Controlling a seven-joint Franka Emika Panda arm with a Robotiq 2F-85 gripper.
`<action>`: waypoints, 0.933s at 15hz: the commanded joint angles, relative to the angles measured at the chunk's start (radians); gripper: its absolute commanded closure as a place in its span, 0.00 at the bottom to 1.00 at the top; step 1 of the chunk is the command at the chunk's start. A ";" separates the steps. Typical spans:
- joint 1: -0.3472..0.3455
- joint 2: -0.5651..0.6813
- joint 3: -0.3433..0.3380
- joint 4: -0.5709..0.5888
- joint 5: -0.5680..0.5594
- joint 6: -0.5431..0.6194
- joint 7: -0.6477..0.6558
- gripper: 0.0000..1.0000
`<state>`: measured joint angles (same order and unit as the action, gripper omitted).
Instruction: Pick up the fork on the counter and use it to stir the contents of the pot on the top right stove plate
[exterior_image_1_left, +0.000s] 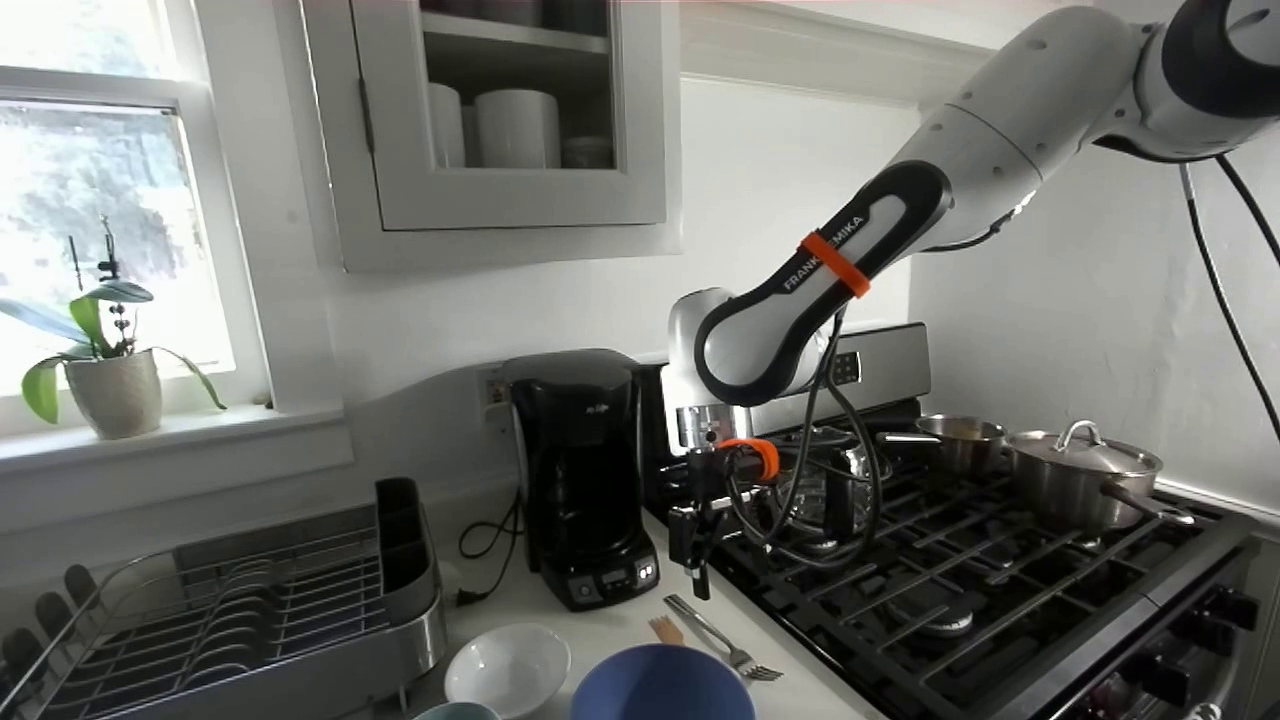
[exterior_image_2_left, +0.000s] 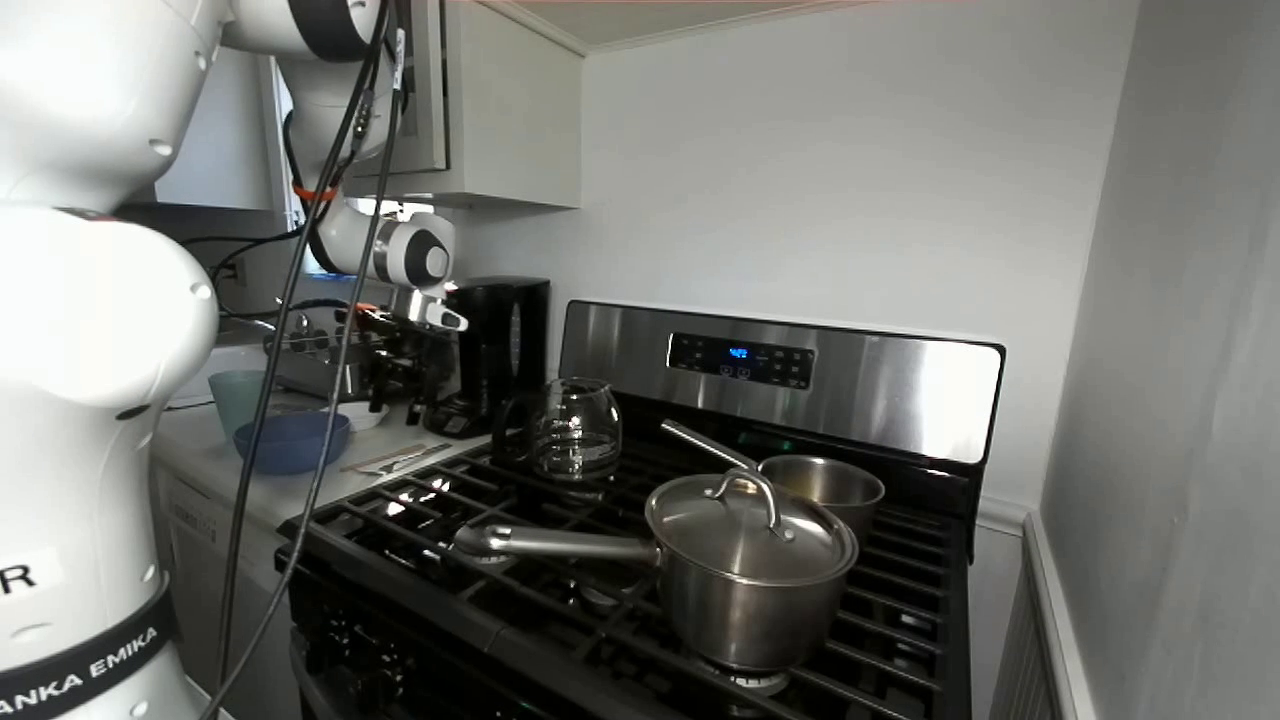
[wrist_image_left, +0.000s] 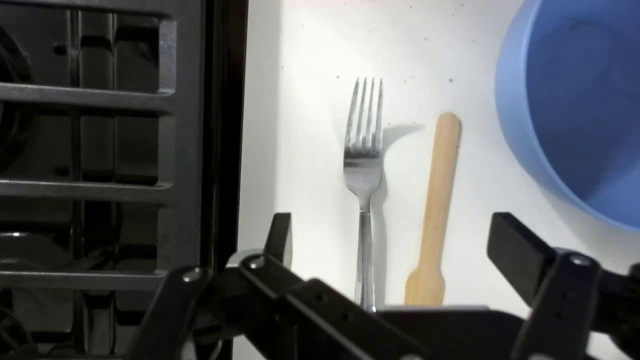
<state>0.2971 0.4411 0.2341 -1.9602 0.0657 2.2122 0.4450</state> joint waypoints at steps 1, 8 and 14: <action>0.016 0.074 -0.035 0.072 0.024 -0.077 0.004 0.00; 0.023 0.201 -0.044 0.202 0.076 -0.166 0.024 0.00; 0.036 0.280 -0.058 0.297 0.093 -0.195 0.033 0.08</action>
<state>0.3138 0.6704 0.1965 -1.7407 0.1305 2.0564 0.4667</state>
